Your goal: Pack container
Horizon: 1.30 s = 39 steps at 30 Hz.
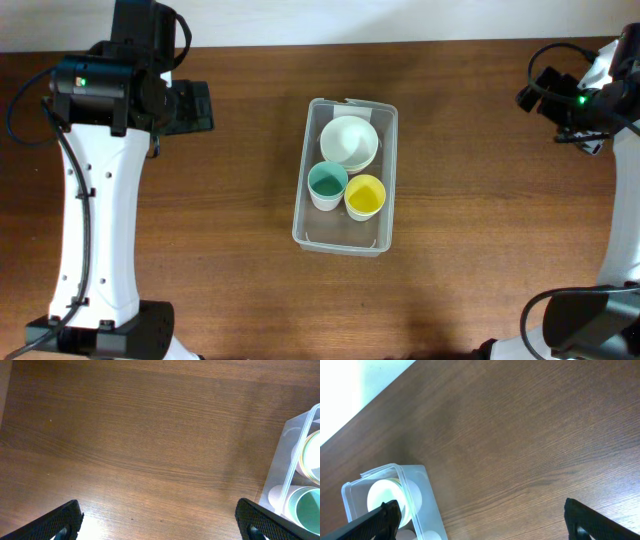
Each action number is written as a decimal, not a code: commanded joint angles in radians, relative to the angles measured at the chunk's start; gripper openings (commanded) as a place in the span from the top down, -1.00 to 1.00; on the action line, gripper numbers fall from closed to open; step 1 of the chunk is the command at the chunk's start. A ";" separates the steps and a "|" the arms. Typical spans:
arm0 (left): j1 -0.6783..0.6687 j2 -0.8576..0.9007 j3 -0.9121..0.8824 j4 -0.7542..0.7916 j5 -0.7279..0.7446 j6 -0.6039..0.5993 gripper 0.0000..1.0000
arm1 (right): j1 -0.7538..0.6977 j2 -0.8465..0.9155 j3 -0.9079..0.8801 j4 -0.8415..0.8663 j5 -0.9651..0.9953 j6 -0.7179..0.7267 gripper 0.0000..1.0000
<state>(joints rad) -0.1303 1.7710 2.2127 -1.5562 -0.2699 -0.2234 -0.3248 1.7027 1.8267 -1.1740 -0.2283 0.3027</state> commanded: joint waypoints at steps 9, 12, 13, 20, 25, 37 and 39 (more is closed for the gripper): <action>0.002 -0.012 0.011 -0.001 -0.004 -0.012 -0.99 | 0.168 -0.222 0.003 0.001 0.008 -0.008 -0.98; 0.002 -0.012 0.011 -0.001 -0.004 -0.012 -0.99 | 0.245 -0.311 -0.004 -0.001 0.043 -0.010 -0.98; 0.002 -0.012 0.011 -0.001 -0.004 -0.012 -0.99 | 0.264 -0.333 -0.010 0.000 0.052 -0.011 -0.98; 0.002 -0.012 0.011 -0.001 -0.004 -0.011 -0.99 | 0.315 -0.613 -0.287 0.294 0.240 -0.092 -0.98; 0.002 -0.012 0.011 -0.001 -0.004 -0.012 -0.99 | 0.315 -0.833 -0.602 0.462 0.240 -0.220 -0.98; 0.002 -0.012 0.011 -0.001 -0.004 -0.012 -0.99 | 0.310 -1.349 -1.205 0.566 0.241 -0.221 -0.98; 0.002 -0.012 0.011 -0.001 -0.004 -0.012 -0.99 | 0.310 -1.453 -1.316 0.575 0.241 -0.220 -0.98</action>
<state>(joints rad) -0.1303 1.7710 2.2127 -1.5589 -0.2699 -0.2291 -0.0177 0.3538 0.6231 -0.6159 0.0002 0.0937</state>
